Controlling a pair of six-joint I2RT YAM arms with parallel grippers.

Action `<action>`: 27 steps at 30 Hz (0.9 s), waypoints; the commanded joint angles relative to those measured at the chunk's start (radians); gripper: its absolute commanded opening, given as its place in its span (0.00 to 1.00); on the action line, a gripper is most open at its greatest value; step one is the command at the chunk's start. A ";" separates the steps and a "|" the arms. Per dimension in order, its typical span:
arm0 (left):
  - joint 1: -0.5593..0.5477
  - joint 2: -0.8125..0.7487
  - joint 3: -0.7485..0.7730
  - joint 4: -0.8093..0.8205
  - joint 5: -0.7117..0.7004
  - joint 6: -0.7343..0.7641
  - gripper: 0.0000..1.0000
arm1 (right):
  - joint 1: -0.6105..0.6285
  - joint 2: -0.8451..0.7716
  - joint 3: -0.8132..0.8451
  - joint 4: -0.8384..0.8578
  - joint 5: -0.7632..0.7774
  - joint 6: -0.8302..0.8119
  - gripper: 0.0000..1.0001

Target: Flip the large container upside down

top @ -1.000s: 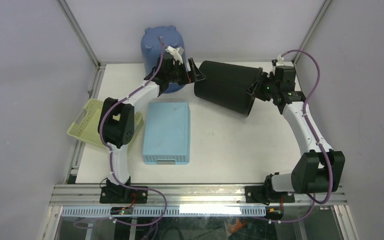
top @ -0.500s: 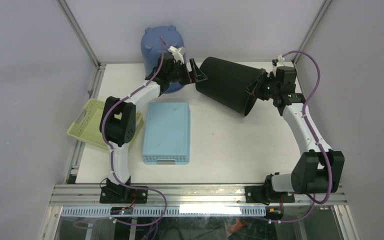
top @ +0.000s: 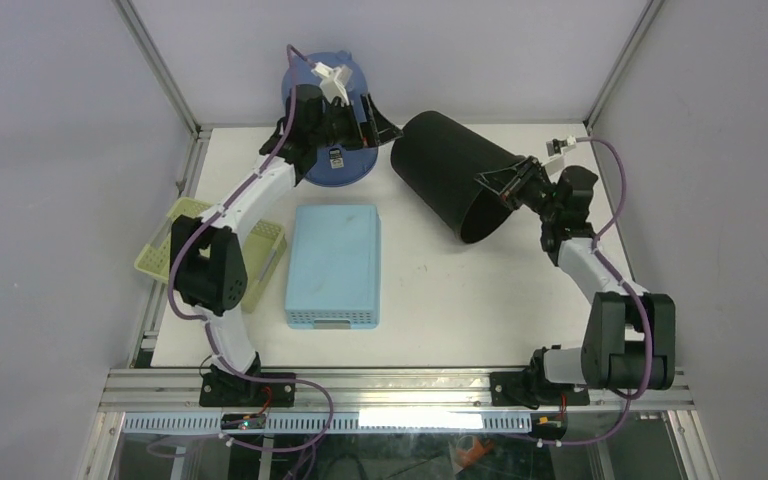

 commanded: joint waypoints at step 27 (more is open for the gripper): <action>0.002 -0.224 0.063 -0.124 0.019 0.083 0.99 | 0.054 0.380 -0.307 1.293 0.116 0.619 0.00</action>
